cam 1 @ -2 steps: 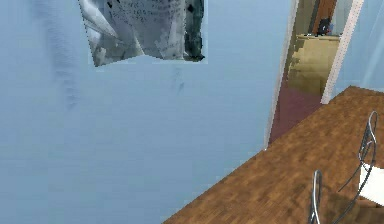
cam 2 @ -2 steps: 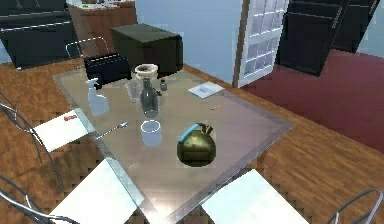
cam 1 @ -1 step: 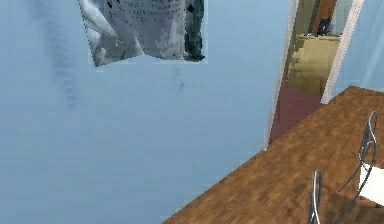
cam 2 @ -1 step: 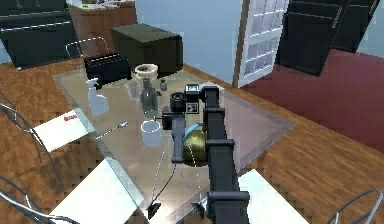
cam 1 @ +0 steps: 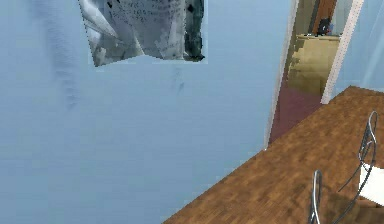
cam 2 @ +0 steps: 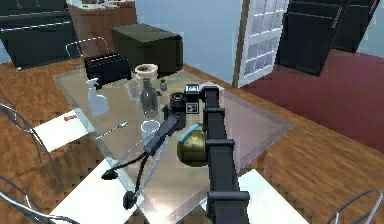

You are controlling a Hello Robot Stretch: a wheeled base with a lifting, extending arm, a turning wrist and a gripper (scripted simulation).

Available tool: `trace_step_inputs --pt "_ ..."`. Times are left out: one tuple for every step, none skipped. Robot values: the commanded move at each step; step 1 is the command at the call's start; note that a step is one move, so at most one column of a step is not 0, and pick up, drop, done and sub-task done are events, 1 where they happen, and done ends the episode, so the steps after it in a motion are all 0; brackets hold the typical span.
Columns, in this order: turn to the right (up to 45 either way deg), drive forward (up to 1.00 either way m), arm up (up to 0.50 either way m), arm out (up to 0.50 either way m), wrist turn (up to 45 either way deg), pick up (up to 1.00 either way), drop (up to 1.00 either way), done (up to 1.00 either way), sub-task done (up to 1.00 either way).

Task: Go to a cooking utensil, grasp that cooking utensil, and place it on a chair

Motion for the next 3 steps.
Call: trace_step_inputs --pt "0.0 0.00 0.00 0.00 45.0 0.00 0.00 0.00 0.00" --pt "0.0 0.00 0.00 0.00 45.0 0.00 0.00 0.00 0.00" --pt "0.0 0.00 0.00 0.00 45.0 0.00 0.00 0.00 0.00"
